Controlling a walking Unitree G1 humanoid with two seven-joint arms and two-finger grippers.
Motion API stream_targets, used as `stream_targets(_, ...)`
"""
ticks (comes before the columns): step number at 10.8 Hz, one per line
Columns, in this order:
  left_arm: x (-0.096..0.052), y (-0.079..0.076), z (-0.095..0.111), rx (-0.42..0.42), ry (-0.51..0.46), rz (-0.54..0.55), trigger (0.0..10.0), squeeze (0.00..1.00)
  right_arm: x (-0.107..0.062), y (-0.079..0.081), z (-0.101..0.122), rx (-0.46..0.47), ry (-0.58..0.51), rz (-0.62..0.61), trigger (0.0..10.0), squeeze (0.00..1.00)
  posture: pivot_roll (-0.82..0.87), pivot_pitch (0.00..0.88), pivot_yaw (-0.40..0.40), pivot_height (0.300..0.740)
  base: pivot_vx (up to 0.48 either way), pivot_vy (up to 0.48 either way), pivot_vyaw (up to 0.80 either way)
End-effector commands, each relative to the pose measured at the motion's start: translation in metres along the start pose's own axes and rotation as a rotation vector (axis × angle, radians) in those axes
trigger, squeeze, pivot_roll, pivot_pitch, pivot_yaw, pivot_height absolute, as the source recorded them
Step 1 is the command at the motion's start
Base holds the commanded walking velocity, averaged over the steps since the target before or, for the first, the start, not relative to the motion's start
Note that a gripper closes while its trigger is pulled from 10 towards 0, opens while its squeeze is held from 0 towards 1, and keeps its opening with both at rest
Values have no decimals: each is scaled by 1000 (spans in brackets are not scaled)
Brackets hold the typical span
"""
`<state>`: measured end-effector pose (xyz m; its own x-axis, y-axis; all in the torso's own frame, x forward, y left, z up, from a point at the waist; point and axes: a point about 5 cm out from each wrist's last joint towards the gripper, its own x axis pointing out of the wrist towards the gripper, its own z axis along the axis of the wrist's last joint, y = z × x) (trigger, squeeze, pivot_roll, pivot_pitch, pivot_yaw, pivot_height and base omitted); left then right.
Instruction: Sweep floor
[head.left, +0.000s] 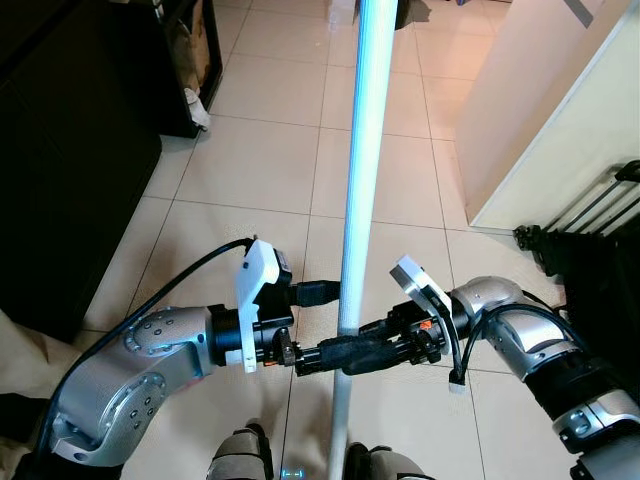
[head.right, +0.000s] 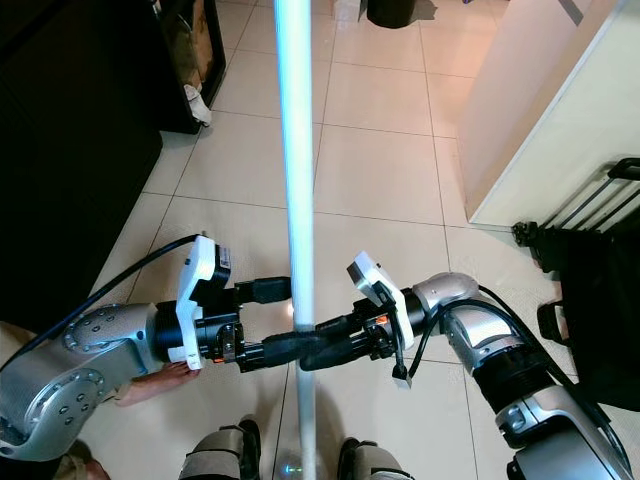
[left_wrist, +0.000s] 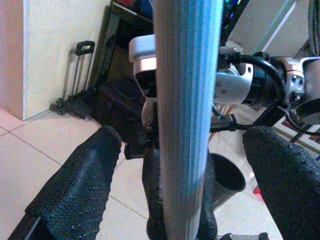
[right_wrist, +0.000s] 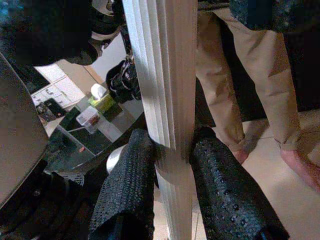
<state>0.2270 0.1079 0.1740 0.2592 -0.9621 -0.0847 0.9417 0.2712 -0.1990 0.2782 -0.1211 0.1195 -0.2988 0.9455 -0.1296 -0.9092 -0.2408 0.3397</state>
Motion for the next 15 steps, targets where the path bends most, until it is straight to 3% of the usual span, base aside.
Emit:
stream_targets(1,4,-1,1,8,6,-9,10000,0,2,2,1,-1,-26,29,10000,0,106,193,-61,740,0,0,0)
stream_targets(6,8,-1,1,10,0,-18,10000,0,8,1,2,-8,-32,42,10000,0,105,192,-63,740,0,0,0)
stream_targets(8,8,-1,1,1,-6,-19,0,0,9,0,2,-7,-33,38,10000,0,106,191,-63,740,0,0,0)
stream_targets(15,6,-1,0,-1,1,-23,0,0,8,0,0,-4,-30,31,10000,0,107,188,-61,740,0,0,0)
